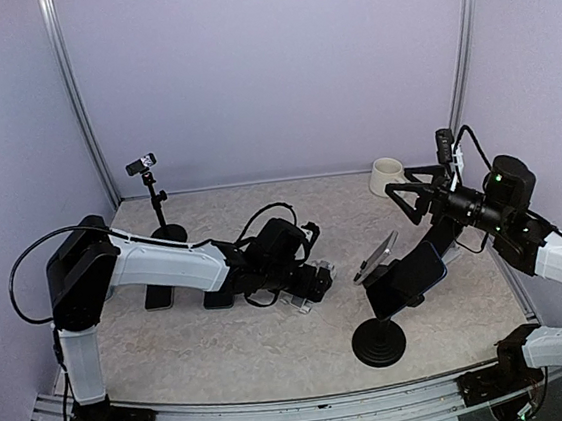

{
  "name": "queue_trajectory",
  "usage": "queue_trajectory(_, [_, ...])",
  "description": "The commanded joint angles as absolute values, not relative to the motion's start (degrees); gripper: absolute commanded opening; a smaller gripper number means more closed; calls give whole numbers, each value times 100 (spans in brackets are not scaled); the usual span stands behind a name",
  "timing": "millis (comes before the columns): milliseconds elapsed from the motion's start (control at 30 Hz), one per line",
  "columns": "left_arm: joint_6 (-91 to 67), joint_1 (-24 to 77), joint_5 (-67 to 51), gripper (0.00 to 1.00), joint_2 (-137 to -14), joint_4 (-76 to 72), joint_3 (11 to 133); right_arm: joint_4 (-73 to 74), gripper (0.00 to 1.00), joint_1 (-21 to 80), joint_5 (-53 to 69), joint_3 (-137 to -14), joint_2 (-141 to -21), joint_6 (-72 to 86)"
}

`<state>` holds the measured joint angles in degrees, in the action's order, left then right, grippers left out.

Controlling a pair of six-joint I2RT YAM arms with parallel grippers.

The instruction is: Remove the phone from the phone stand

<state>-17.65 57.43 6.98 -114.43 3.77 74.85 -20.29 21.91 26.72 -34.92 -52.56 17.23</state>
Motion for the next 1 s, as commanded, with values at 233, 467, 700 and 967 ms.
queue_trajectory(233, [-1810,5770,815,81,-11893,518,7823,-1942,97,2118,2566,-3580,-5246,1650])
queue_trajectory(467, [-1929,5757,1184,55,-11749,633,7889,-2000,97,2118,2571,-3572,-5293,1688])
queue_trajectory(700, [-1985,5626,1595,48,-11433,763,7858,-1988,97,2123,2586,-3592,-5312,1679])
queue_trajectory(967, [-1966,5010,1679,44,-10923,719,7647,-2021,97,2117,2601,-3580,-5357,1688])
